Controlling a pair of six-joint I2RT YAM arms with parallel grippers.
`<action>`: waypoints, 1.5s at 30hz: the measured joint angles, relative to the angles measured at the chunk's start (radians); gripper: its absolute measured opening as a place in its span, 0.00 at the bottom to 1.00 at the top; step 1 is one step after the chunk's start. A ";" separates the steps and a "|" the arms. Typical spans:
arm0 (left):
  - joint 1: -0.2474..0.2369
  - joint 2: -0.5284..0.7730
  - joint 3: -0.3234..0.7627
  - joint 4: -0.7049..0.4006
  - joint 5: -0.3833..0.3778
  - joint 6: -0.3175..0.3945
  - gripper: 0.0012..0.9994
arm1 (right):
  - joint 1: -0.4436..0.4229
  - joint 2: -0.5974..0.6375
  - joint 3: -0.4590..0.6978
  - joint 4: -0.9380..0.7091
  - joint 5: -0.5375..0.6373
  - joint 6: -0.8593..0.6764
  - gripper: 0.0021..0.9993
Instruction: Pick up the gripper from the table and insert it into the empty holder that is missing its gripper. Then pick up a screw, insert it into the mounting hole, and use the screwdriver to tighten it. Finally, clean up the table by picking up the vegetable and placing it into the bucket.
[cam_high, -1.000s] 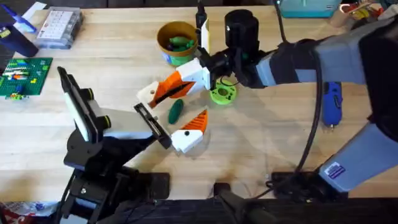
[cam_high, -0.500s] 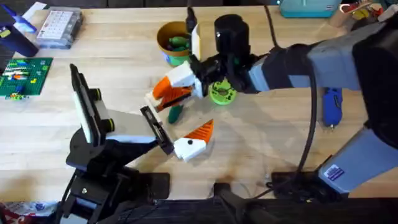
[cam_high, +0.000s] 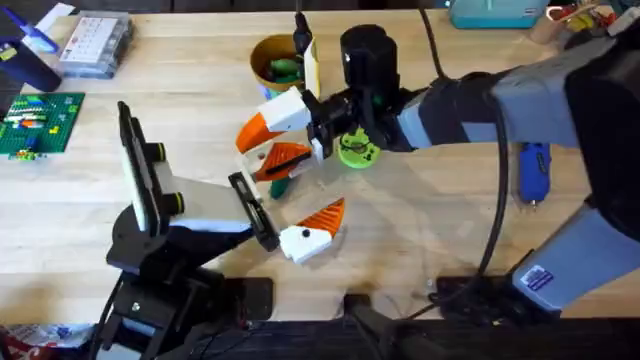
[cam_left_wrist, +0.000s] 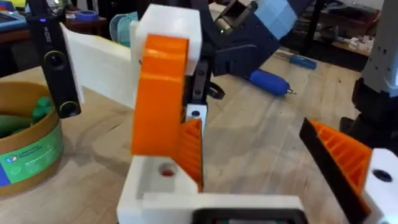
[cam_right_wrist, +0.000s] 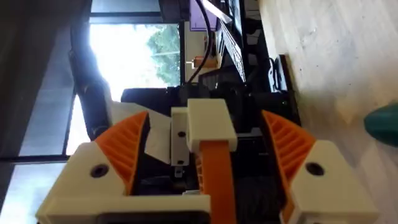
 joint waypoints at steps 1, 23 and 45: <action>0.000 0.000 0.000 0.000 0.000 0.000 0.99 | 0.000 0.000 0.000 0.000 0.000 0.000 0.99; 0.000 0.000 0.000 0.000 0.003 0.000 0.99 | -0.140 0.000 0.000 -0.005 -0.038 -0.001 1.00; 0.000 0.000 0.000 0.000 0.003 0.000 0.99 | -0.240 0.000 0.000 -0.006 0.188 -0.107 1.00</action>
